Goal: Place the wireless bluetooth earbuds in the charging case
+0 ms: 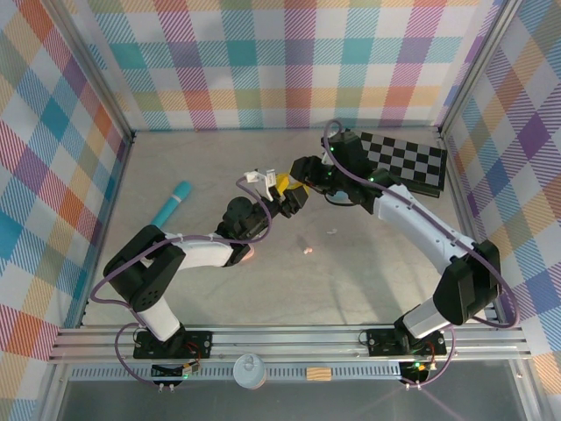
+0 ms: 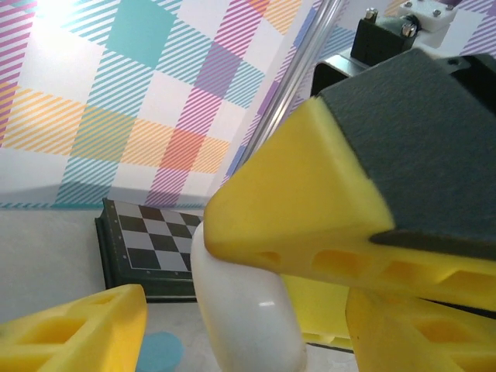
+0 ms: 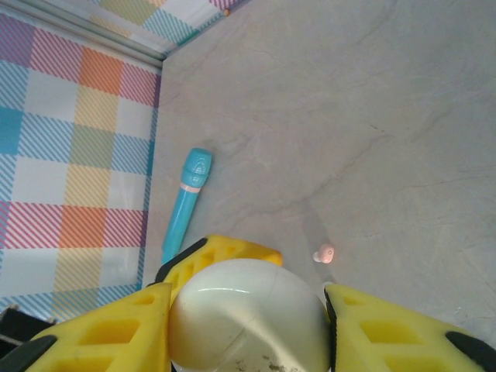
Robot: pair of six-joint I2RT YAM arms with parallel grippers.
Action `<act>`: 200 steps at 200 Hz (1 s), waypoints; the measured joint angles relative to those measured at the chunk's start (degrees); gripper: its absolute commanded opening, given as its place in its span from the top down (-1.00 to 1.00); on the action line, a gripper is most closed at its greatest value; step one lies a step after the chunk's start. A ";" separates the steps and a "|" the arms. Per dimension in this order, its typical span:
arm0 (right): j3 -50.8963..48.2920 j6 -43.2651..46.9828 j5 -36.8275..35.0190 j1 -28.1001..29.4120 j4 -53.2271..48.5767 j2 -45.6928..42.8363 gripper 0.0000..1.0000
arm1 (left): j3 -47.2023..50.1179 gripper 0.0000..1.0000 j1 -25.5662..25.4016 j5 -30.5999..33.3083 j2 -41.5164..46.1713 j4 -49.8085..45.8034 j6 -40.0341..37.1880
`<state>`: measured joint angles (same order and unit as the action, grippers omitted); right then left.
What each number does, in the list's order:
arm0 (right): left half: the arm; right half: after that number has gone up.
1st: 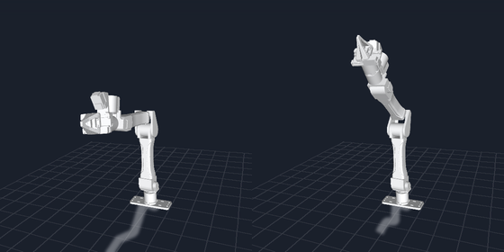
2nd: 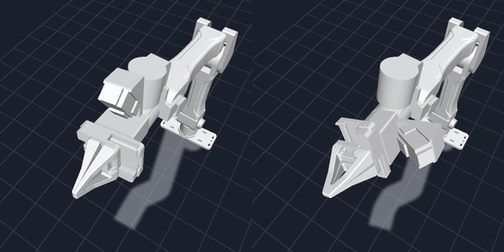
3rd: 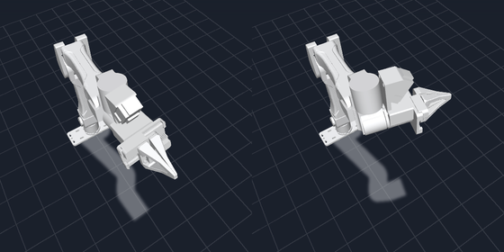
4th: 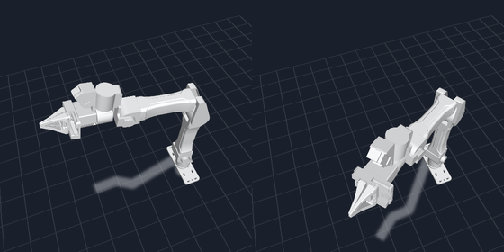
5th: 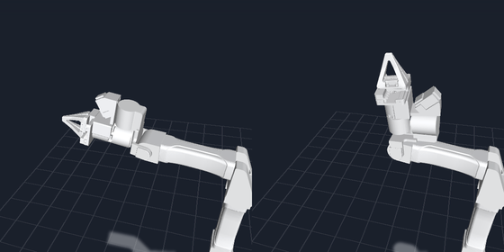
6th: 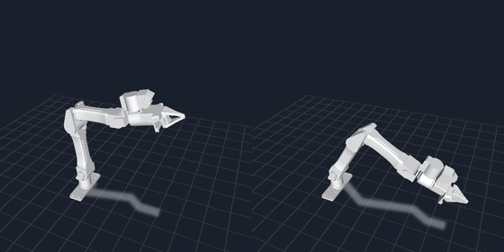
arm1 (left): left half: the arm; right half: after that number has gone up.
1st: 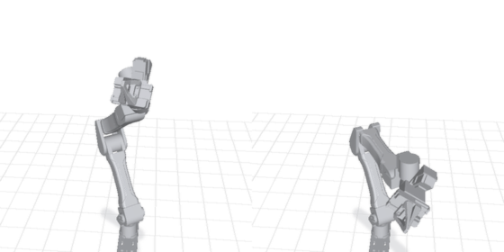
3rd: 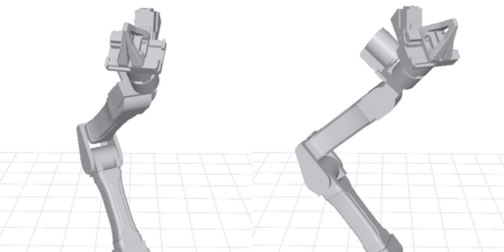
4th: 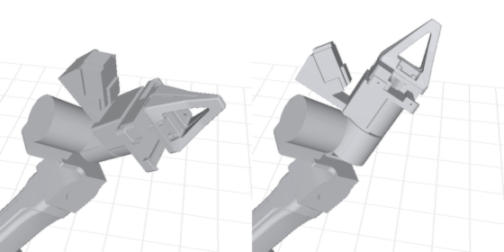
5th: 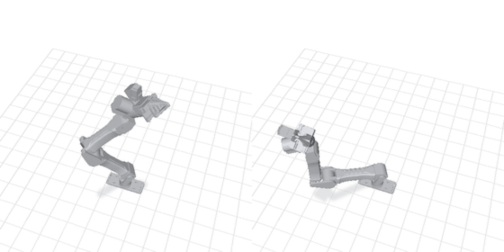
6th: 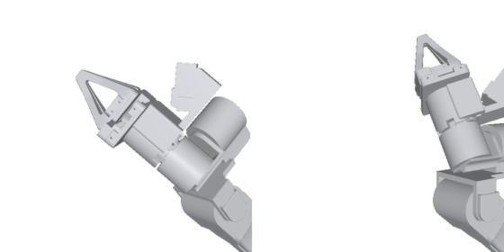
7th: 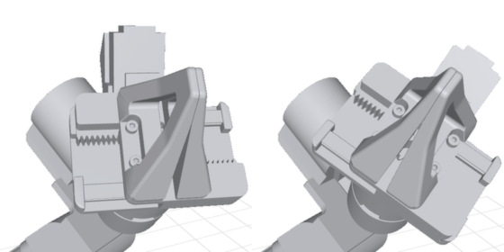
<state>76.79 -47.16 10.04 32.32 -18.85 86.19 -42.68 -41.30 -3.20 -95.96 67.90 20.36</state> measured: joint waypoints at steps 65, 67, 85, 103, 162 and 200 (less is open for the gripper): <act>-1.29 0.00 1.27 0.00 0.02 -1.68 0.13 | 0.00 0.00 0.15 -2.29 -0.20 1.16 0.02; -1.33 0.00 1.27 0.00 0.02 -1.70 0.13 | 0.00 0.01 0.17 -2.29 -0.20 1.20 -0.02; -1.90 0.02 1.46 0.00 -0.02 -2.05 0.13 | 0.00 0.11 0.17 -2.67 -0.20 1.29 0.02; -2.19 0.02 1.62 0.00 -0.02 -2.14 0.13 | 0.00 0.25 0.17 -3.30 -0.20 1.33 -0.04; -2.47 0.50 1.57 0.00 0.02 -2.60 0.02 | 0.00 0.50 0.24 -4.90 -0.33 1.70 0.22; -3.54 1.49 1.36 0.00 0.00 -4.42 -0.13 | 0.13 0.60 0.57 -7.26 -0.33 2.84 -0.33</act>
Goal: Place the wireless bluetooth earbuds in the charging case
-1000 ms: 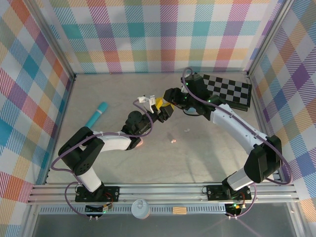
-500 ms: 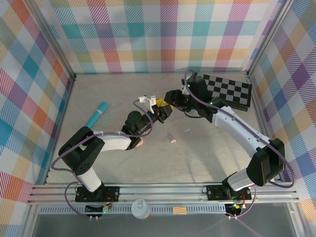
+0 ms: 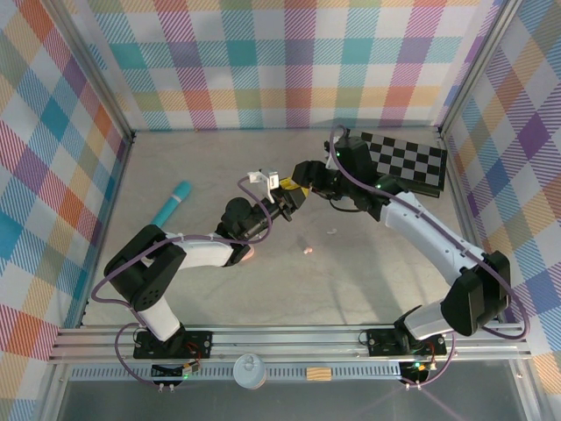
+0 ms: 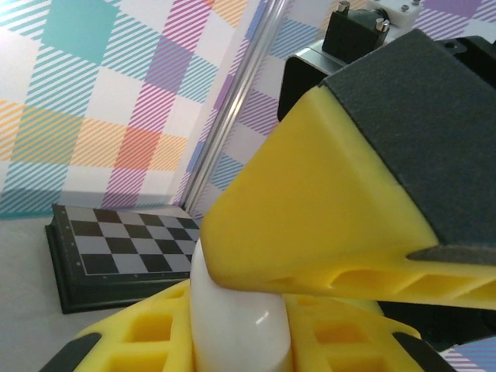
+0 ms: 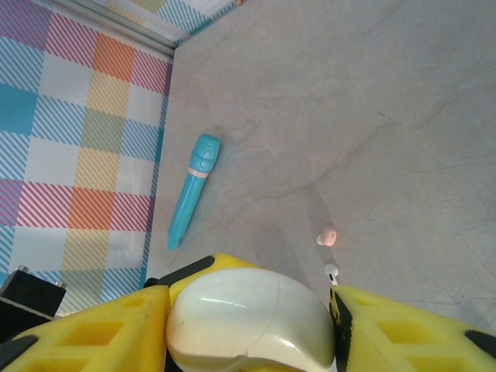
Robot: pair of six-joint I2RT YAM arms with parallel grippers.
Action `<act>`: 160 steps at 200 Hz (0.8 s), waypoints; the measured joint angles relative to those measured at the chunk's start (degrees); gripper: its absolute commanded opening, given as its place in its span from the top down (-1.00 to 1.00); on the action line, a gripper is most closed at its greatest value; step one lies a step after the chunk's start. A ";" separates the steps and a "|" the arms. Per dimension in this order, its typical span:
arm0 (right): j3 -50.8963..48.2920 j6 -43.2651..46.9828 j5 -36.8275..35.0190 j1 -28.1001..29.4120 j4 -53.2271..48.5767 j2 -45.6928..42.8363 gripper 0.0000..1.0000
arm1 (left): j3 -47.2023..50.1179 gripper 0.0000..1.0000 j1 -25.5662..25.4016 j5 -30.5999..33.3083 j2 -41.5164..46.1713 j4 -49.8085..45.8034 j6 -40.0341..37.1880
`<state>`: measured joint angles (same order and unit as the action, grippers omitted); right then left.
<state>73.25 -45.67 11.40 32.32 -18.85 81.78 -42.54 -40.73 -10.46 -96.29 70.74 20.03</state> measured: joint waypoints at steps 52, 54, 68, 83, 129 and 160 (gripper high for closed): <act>-0.42 1.90 -0.22 0.00 0.46 -1.53 -0.40 | 1.46 0.72 1.57 -4.28 0.28 -0.04 -1.20; -0.42 1.99 -0.28 0.00 0.46 -1.62 -0.41 | 1.53 0.72 1.62 -4.57 0.33 -0.07 -1.29; -0.42 3.91 -0.66 -0.09 0.39 -2.71 -0.45 | 2.03 0.72 2.32 -6.91 0.83 -0.15 -1.86; -0.42 7.13 -1.05 -0.46 0.13 -4.35 -0.47 | 2.25 0.72 2.91 -10.16 1.95 -0.48 -2.89; -3.65 25.79 5.35 -3.61 -0.11 -13.22 -0.33 | 2.67 0.71 5.88 -22.34 8.44 -4.39 -6.19; -4.26 42.60 16.33 -3.87 -5.51 -17.59 -0.30 | 2.60 0.72 8.07 -31.80 10.95 -7.67 -6.38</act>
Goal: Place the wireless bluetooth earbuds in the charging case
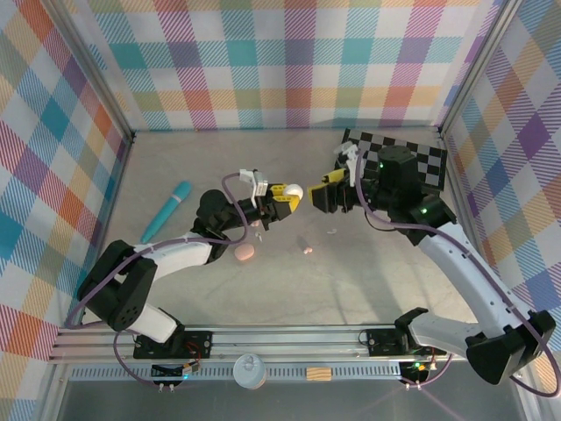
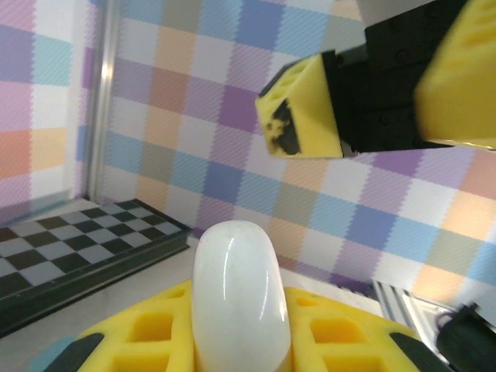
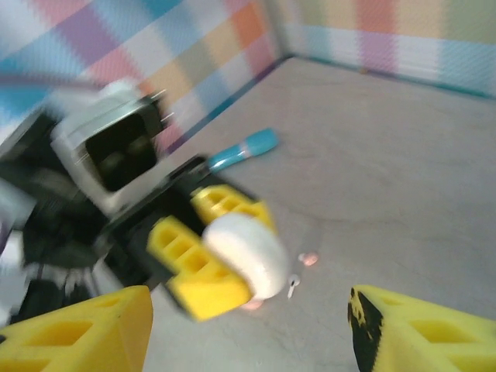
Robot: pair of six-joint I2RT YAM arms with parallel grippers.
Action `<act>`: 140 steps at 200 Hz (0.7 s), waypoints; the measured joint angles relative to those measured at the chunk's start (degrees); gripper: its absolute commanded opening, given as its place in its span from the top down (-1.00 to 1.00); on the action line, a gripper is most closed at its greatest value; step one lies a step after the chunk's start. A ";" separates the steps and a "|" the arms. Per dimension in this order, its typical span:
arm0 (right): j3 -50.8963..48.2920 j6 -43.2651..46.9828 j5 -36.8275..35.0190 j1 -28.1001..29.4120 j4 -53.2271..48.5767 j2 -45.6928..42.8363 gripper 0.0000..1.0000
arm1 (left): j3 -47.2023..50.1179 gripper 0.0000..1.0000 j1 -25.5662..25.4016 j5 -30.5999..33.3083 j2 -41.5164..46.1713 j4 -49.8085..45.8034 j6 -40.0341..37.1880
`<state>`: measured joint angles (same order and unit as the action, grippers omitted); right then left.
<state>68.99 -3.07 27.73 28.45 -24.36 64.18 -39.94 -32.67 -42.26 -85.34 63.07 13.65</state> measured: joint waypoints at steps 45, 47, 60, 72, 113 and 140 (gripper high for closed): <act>4.37 14.08 12.24 0.04 -8.44 1.99 -0.10 | -1.16 0.72 0.17 -8.94 3.23 -7.76 -1.53; 4.55 14.45 12.55 0.04 -8.66 2.19 -0.10 | -1.20 0.72 0.20 -9.22 3.41 -7.93 -1.55; 5.62 15.85 14.21 0.04 -9.53 3.41 -0.06 | -1.73 0.72 0.17 -10.86 4.35 -9.11 -1.81; 6.43 17.00 15.39 0.04 -10.29 4.79 0.00 | -2.34 0.72 0.17 -12.11 4.72 -9.55 -1.99; 7.67 19.04 18.84 0.04 -11.98 9.40 0.15 | -3.10 0.72 0.20 -14.75 4.87 -10.75 -2.14; 8.26 20.28 20.24 -0.33 -12.59 10.58 0.34 | -3.10 0.72 0.24 -15.87 4.96 -10.75 -1.84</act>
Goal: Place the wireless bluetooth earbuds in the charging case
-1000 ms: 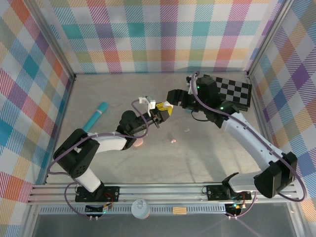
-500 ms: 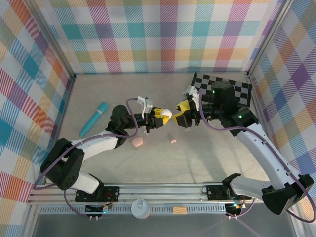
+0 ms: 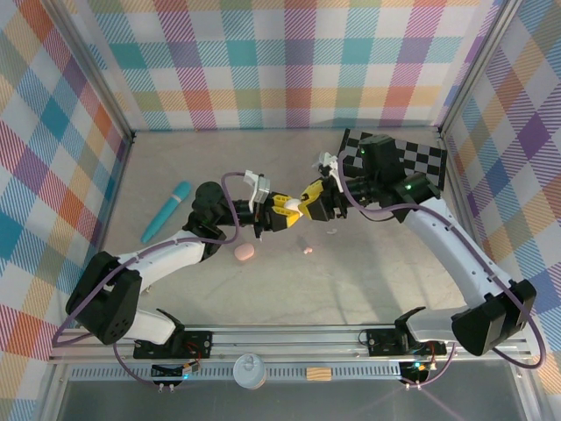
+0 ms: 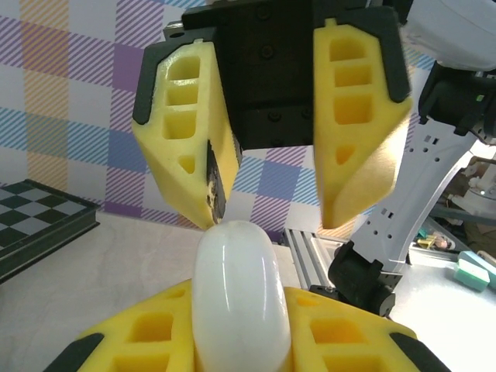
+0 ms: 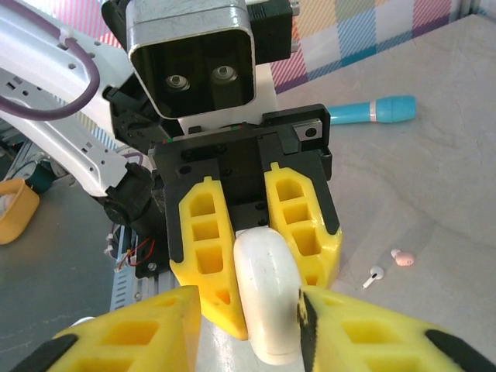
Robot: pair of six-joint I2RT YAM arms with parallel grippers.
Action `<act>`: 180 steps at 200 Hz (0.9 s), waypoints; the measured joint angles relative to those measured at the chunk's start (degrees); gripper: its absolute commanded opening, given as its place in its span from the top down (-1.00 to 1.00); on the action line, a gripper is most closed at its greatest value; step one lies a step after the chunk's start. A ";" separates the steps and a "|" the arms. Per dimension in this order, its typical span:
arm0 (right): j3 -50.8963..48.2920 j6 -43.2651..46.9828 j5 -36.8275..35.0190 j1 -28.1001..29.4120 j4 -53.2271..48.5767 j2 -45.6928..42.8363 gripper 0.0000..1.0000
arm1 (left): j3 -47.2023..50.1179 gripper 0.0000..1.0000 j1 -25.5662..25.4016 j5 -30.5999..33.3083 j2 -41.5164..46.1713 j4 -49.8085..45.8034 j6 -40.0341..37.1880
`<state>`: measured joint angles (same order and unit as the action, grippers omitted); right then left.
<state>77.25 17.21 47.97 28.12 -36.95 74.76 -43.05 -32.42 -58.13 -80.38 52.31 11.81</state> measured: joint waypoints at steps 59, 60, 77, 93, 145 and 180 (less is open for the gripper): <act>1.73 1.95 2.95 0.07 -1.79 3.32 0.15 | -0.04 0.72 0.04 -1.01 0.11 1.20 1.44; 1.73 1.97 2.95 0.07 -1.79 3.34 0.15 | -0.04 0.72 0.04 -1.03 0.11 1.27 1.44; 1.73 2.27 3.13 0.07 -1.77 3.85 0.31 | -0.04 0.72 0.04 -1.22 0.11 1.86 2.32; 1.86 2.84 3.72 0.00 -2.14 3.85 0.43 | -0.04 0.72 0.04 -1.29 0.11 2.01 2.75; 2.03 3.45 4.17 0.04 -2.38 3.78 0.47 | -0.04 0.48 0.04 -1.40 0.11 2.47 3.67; -0.02 2.69 3.45 0.07 1.20 1.95 0.49 | -0.07 0.09 0.00 -1.20 0.11 4.04 4.50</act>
<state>77.23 19.90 51.42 28.18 -35.75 76.71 -43.11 -32.42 -59.33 -80.27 56.36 16.32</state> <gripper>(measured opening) 0.259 0.409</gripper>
